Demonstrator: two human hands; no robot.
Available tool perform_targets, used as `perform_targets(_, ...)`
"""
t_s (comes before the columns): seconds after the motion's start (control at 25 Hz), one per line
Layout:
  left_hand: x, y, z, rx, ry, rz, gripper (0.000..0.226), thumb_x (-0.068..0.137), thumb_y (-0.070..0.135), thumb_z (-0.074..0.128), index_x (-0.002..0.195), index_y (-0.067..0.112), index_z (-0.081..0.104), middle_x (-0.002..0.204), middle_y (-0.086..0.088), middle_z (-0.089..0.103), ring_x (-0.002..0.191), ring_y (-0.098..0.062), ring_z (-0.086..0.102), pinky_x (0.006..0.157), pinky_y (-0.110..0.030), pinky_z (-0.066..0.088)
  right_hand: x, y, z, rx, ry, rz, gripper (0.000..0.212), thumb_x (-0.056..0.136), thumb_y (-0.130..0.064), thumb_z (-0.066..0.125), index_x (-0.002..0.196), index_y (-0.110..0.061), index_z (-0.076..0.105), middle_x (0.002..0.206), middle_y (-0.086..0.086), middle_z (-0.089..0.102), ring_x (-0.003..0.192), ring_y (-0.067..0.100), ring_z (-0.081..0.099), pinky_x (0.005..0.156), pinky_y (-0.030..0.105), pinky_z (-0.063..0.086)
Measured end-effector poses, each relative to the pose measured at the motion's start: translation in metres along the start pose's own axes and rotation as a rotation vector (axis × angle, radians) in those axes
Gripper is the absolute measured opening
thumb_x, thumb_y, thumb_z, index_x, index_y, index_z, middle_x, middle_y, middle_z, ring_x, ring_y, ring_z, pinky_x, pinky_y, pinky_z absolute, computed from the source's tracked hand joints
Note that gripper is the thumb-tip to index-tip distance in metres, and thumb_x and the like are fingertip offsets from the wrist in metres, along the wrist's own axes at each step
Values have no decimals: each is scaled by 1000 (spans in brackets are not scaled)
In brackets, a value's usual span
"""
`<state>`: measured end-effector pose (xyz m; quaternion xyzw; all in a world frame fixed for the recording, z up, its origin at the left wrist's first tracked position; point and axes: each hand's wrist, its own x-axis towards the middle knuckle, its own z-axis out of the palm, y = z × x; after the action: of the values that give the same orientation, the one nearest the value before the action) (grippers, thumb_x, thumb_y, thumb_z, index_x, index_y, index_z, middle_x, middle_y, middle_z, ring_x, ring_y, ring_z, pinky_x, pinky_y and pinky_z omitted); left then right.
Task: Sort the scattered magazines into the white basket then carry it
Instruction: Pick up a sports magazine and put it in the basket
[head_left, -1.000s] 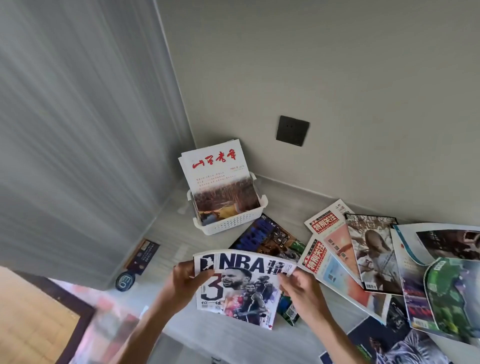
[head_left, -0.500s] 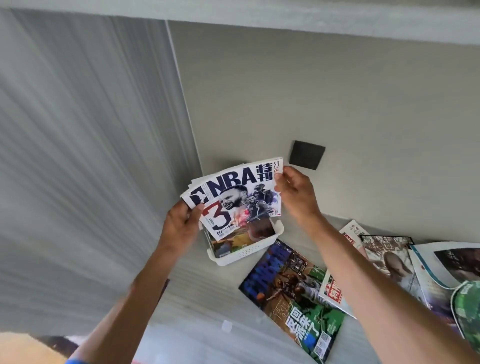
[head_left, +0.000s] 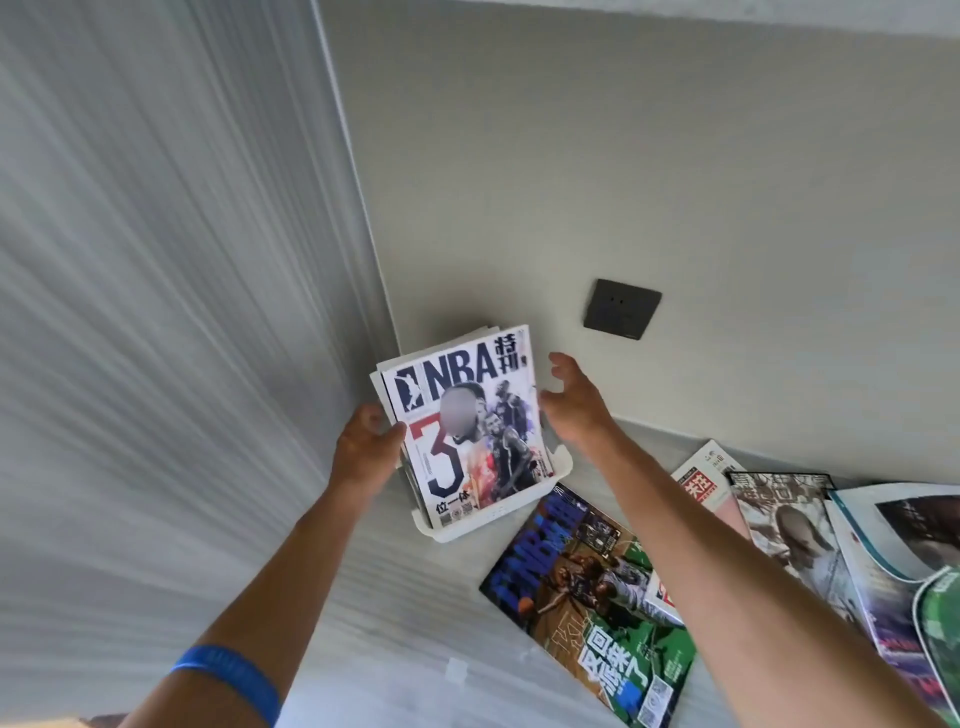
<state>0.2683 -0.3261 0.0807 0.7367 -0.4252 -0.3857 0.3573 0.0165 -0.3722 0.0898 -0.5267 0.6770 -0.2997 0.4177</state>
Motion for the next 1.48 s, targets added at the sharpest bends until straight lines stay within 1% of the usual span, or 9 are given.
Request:
perform_targets(0.16, -55, 1, 29, -65, 33, 193, 45, 85, 7, 63, 128, 17, 54, 128, -3, 60, 104, -6, 61, 92, -26, 51, -73, 83, -23, 15, -49, 128, 44, 91, -18, 59, 133, -27, 49, 139, 0, 55, 107, 13, 57, 93, 31, 46)
perform_targets(0.4, -193, -40, 155, 200, -565, 214, 43, 90, 15, 59, 133, 22, 54, 131, 0, 59, 117, -12, 53, 99, -29, 43, -262, 269, -73, -132, 71, 598, 36, 89, -12, 58, 124, -15, 59, 131, 8, 63, 105, 23, 65, 85, 30, 51)
perform_targets(0.56, -273, -67, 224, 345, -877, 162, 30, 87, 20, 60, 109, 40, 63, 117, 8, 68, 103, -10, 61, 90, -32, 52, -333, 322, -96, -380, 55, 384, 45, 85, -4, 59, 125, -24, 61, 148, -9, 47, 130, 16, 51, 107, 30, 41)
perform_targets(0.64, -303, -79, 253, 443, -1001, 164, 29, 87, 24, 58, 112, 38, 61, 123, 8, 65, 103, -8, 59, 86, -24, 49, -345, 334, -108, -266, 138, 420, 50, 86, -8, 61, 134, -20, 54, 151, -4, 42, 136, 21, 45, 112, 34, 37)
perform_targets(0.76, -339, -102, 286, 637, -1149, 251, 39, 89, 28, 53, 127, 30, 55, 138, 8, 54, 109, -6, 54, 85, -15, 43, -368, 368, -139, -184, 418, 716, 41, 84, -21, 64, 125, -17, 56, 130, 5, 58, 118, 31, 56, 92, 36, 46)
perform_targets(0.88, -362, -124, 303, 931, -1157, 427, 47, 88, 31, 51, 135, 28, 50, 153, 8, 35, 136, -14, 38, 112, -36, 34, -398, 404, -163, 21, 617, 1003, 33, 75, -30, 69, 103, -15, 60, 111, 12, 65, 96, 37, 62, 79, 43, 53)
perform_targets(1.04, -369, -129, 307, 1165, -1116, 524, 50, 89, 35, 49, 139, 31, 45, 160, 8, 18, 148, -19, 13, 120, -48, 15, -397, 418, -180, 457, 707, 1078, 35, 68, -25, 77, 96, -7, 69, 89, 16, 72, 83, 35, 68, 79, 47, 58)
perform_targets(1.28, -363, -105, 300, 716, -1191, 202, 40, 83, 34, 56, 122, 37, 61, 132, 14, 58, 116, -10, 58, 96, -27, 46, -377, 338, -206, 186, 608, 599, 21, 73, -24, 69, 58, -13, 60, 53, -3, 64, 54, 19, 58, 53, 38, 47)
perform_targets(1.48, -351, -19, 267, -106, -962, -14, 37, 82, 54, 58, 101, 28, 75, 101, -3, 77, 97, -27, 71, 77, -32, 54, -354, 233, -209, -76, 521, -4, 30, 76, -28, 63, 57, -23, 40, 46, -11, 51, 40, 9, 40, 41, 19, 35)
